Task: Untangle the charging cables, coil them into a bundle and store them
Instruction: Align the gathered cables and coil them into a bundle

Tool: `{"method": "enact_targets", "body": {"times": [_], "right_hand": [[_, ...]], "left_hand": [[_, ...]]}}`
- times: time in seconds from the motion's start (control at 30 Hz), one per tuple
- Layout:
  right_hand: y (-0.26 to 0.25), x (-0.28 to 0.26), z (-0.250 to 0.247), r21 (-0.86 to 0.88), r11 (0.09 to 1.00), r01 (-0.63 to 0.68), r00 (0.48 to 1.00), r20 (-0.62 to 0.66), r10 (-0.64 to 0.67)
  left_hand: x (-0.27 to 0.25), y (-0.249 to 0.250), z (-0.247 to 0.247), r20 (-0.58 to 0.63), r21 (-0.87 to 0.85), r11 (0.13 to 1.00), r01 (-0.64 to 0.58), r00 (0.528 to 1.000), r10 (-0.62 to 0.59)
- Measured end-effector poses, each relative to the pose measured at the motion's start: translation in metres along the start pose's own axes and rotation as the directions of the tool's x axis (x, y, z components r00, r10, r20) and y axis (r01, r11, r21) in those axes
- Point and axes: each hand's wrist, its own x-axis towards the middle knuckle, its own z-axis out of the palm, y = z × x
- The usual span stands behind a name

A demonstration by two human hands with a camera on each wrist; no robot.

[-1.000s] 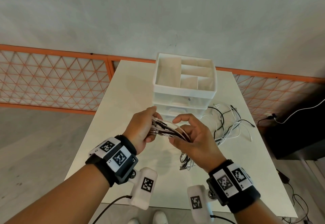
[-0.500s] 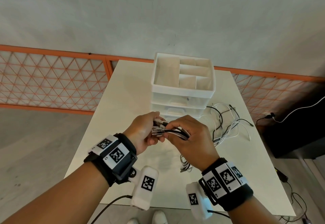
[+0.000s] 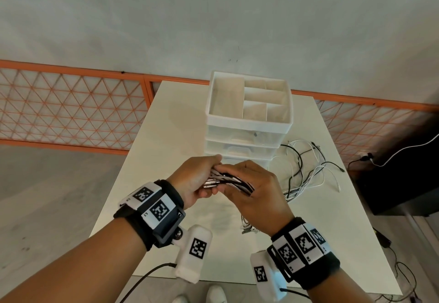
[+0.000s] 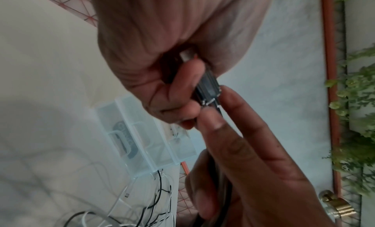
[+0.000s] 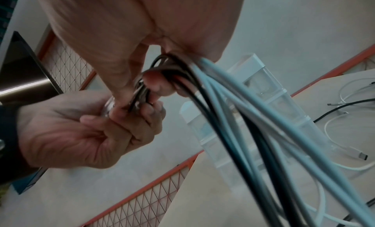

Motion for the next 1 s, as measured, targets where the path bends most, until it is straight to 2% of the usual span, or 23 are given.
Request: {"method": "enact_targets", "body": {"times": [0.17,0.3,0.4,0.47,0.6,0.67,0.77,0.9,1.0], "right_hand": [[0.0,0.002,0.002,-0.038,0.998,0.056,0.994,-0.088,-0.059],[0.002,0.002,0.004,-0.085,0.992,0.094,0.993,-0.067,-0.1],[0.004,0.002,0.004,-0.119,0.987,0.112,0.991,-0.057,-0.119],[0.001,0.001,0.003,-0.096,0.993,0.065,0.996,-0.048,-0.07],[-0.006,-0.001,0.002,0.054,0.981,-0.186,0.98,-0.054,0.189],[-0.007,0.0,0.0,0.073,0.967,-0.243,0.966,-0.069,0.248],[-0.009,0.002,-0.001,0.062,0.963,-0.261,0.964,-0.028,0.263],[-0.007,0.007,-0.003,-0.031,0.987,-0.157,0.985,0.072,0.159],[0.001,0.008,-0.003,-0.243,0.968,0.054,0.995,0.095,-0.032]], "left_hand": [[-0.002,0.001,-0.002,0.054,-0.091,0.996,-0.018,0.998,0.023],[-0.002,0.0,-0.002,0.025,-0.12,0.992,-0.024,0.999,0.027],[-0.004,-0.002,-0.002,0.065,-0.096,0.994,-0.046,0.997,0.052],[-0.003,-0.003,-0.001,0.049,-0.077,0.994,-0.076,0.996,0.08],[-0.001,-0.005,-0.002,-0.056,-0.089,0.988,-0.125,0.991,0.121],[-0.002,-0.006,-0.004,-0.059,-0.044,0.988,-0.15,0.987,0.147],[-0.003,-0.008,-0.004,-0.03,0.03,0.984,-0.173,0.984,0.174],[-0.005,-0.011,-0.003,-0.037,0.088,0.982,-0.167,0.985,0.171],[-0.004,-0.014,-0.003,-0.047,0.094,0.985,-0.143,0.988,0.148]]}}
